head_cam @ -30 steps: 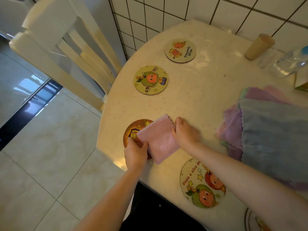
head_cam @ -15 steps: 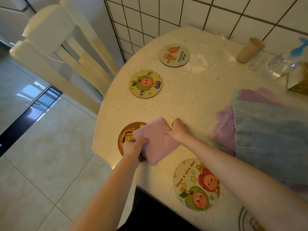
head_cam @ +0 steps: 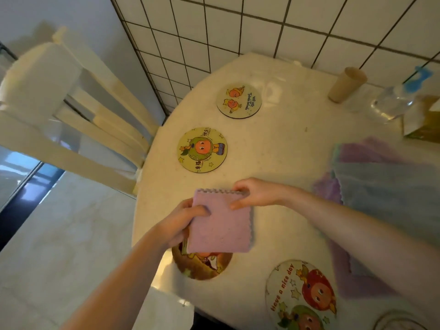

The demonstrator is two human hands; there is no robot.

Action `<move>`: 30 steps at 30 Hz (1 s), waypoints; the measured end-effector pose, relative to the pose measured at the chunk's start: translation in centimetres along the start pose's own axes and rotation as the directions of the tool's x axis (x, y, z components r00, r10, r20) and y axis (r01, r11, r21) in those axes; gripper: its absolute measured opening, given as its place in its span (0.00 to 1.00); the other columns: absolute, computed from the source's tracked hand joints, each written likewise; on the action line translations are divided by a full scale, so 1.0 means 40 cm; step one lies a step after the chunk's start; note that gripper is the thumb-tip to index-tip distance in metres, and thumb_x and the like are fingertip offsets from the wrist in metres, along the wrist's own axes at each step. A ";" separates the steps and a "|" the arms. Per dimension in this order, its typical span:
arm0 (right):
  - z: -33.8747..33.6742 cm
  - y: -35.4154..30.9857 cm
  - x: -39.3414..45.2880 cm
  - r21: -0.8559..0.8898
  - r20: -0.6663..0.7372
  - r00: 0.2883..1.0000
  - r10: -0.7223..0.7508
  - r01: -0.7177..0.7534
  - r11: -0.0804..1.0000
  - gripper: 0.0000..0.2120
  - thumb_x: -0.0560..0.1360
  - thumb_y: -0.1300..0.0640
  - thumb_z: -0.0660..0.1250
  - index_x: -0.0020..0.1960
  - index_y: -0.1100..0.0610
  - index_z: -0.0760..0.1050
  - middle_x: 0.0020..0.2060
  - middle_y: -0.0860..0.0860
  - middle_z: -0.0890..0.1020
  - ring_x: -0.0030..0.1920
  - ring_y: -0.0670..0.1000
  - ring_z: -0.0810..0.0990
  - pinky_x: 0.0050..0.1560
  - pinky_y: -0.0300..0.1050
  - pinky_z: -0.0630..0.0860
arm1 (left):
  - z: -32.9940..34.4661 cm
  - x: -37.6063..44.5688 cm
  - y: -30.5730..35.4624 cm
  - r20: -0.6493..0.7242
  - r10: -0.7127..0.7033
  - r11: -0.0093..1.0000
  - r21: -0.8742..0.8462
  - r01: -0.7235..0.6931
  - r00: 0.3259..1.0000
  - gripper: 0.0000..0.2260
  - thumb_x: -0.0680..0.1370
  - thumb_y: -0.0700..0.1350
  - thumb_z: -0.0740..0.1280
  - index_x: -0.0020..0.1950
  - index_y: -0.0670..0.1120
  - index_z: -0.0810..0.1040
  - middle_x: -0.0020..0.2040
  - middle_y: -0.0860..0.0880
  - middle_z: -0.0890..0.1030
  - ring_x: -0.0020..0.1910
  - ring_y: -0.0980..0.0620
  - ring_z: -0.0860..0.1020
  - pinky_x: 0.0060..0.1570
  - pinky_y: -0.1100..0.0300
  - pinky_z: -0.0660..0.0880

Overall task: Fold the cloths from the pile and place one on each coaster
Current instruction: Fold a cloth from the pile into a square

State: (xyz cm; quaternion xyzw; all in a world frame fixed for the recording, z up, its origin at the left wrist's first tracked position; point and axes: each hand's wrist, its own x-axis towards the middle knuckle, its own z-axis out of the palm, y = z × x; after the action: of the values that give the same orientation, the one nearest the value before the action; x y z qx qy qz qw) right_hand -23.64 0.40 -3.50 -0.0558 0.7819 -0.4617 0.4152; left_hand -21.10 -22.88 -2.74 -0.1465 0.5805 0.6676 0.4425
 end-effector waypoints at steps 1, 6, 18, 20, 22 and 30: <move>-0.021 -0.009 0.008 0.016 -0.031 0.999 -0.017 0.017 1.000 0.10 0.70 0.52 0.74 0.46 0.54 0.76 0.38 0.42 0.80 0.39 0.41 0.77 0.41 0.37 0.73 | -0.016 0.016 0.031 0.025 -0.012 1.000 -0.002 0.012 1.000 0.20 0.67 0.40 0.70 0.59 0.41 0.77 0.52 0.39 0.83 0.50 0.43 0.82 0.46 0.49 0.79; -0.131 -0.039 0.050 0.155 -0.176 0.984 -0.001 0.029 0.988 0.08 0.74 0.53 0.70 0.45 0.57 0.73 0.36 0.48 0.75 0.36 0.44 0.73 0.36 0.41 0.71 | -0.086 0.110 0.149 0.138 -0.046 0.998 -0.026 0.050 0.989 0.27 0.66 0.42 0.76 0.64 0.43 0.76 0.58 0.40 0.81 0.56 0.41 0.80 0.49 0.49 0.81; -0.427 -0.059 0.188 0.414 -0.599 0.780 0.180 0.110 0.904 0.07 0.77 0.56 0.65 0.54 0.57 0.75 0.46 0.52 0.78 0.45 0.52 0.80 0.50 0.56 0.81 | -0.118 0.437 0.470 -0.084 0.199 0.979 0.073 -0.193 0.977 0.07 0.75 0.42 0.70 0.49 0.40 0.80 0.38 0.47 0.82 0.39 0.51 0.81 0.41 0.60 0.82; -0.462 -0.058 0.215 0.457 -0.650 0.727 0.220 0.143 0.878 0.07 0.77 0.56 0.65 0.53 0.57 0.75 0.44 0.50 0.78 0.42 0.51 0.81 0.48 0.55 0.81 | -0.104 0.506 0.533 -0.122 0.265 0.961 0.116 -0.251 0.957 0.04 0.76 0.42 0.70 0.48 0.42 0.80 0.43 0.45 0.82 0.42 0.50 0.82 0.42 0.60 0.81; -0.495 -0.048 0.245 0.492 -0.690 0.675 0.264 0.170 0.854 0.07 0.77 0.57 0.67 0.52 0.59 0.75 0.47 0.54 0.79 0.43 0.53 0.82 0.46 0.56 0.82 | -0.092 0.574 0.588 -0.144 0.327 0.930 0.225 -0.291 0.934 0.05 0.76 0.44 0.70 0.48 0.43 0.80 0.46 0.45 0.83 0.45 0.50 0.82 0.42 0.60 0.80; -0.553 0.035 0.362 0.421 -0.831 0.413 0.372 0.031 0.907 0.06 0.72 0.58 0.71 0.46 0.56 0.74 0.42 0.55 0.81 0.37 0.55 0.83 0.38 0.54 0.83 | -0.075 0.761 0.643 -0.220 0.441 0.777 0.578 -0.248 0.870 0.07 0.76 0.45 0.69 0.52 0.44 0.77 0.49 0.44 0.81 0.43 0.47 0.80 0.45 0.55 0.80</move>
State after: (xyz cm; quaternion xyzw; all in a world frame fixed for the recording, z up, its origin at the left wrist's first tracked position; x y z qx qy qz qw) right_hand -48.11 9.31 -8.16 0.3598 0.7793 -0.5128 -0.0171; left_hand -58.83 -11.09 -8.59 -0.0216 0.8271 0.5146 0.2251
